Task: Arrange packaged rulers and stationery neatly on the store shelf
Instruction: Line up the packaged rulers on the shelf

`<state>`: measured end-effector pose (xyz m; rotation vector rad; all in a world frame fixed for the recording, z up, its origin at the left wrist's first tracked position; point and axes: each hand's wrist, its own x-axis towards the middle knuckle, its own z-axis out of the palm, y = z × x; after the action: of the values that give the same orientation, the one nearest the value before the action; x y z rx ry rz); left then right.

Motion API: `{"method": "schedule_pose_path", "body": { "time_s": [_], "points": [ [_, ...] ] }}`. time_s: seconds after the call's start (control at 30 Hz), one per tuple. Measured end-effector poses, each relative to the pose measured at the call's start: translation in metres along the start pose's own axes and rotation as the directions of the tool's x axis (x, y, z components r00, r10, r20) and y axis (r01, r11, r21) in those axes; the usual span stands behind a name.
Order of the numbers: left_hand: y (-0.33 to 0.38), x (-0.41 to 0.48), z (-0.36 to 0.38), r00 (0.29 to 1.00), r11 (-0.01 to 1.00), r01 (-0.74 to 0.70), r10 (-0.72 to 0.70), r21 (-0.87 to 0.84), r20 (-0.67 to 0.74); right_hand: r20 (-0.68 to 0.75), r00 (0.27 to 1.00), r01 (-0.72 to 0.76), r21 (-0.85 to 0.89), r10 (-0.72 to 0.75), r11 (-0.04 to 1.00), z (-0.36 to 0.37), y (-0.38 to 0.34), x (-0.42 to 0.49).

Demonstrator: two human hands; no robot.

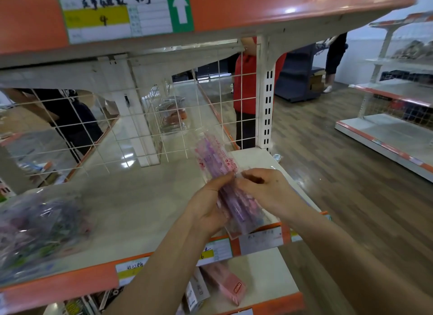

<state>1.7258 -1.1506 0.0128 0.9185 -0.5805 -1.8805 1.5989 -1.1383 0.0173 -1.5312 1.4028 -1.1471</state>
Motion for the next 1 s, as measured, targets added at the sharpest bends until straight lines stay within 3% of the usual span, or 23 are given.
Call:
{"method": "schedule_pose_path", "body": {
  "time_s": [0.23,0.43,0.63,0.77,1.0],
  "points": [
    [-0.001,0.0,-0.001,0.999,0.997,-0.039,0.04,0.071,-0.016,0.005,0.994,-0.107,0.109,0.107,0.988,-0.016,-0.002,0.001],
    [0.0,0.005,0.0,0.996,0.987,-0.064,0.071,0.146,-0.048,0.017,0.995,-0.1,0.051,0.099,0.994,-0.021,-0.002,-0.003],
    [-0.001,0.005,0.0,0.999,0.992,-0.048,0.049,0.117,-0.006,0.035,0.99,-0.142,0.131,0.139,0.981,-0.024,0.0,-0.003],
    [0.0,0.007,-0.005,0.997,0.993,-0.054,0.06,0.109,-0.051,0.074,0.983,-0.179,0.169,0.169,0.969,-0.032,0.0,-0.001],
    [0.009,0.01,-0.021,0.992,0.997,-0.05,0.056,0.051,-0.116,-0.041,0.978,-0.206,-0.038,0.205,0.978,-0.075,0.008,0.013]
  ]
}}
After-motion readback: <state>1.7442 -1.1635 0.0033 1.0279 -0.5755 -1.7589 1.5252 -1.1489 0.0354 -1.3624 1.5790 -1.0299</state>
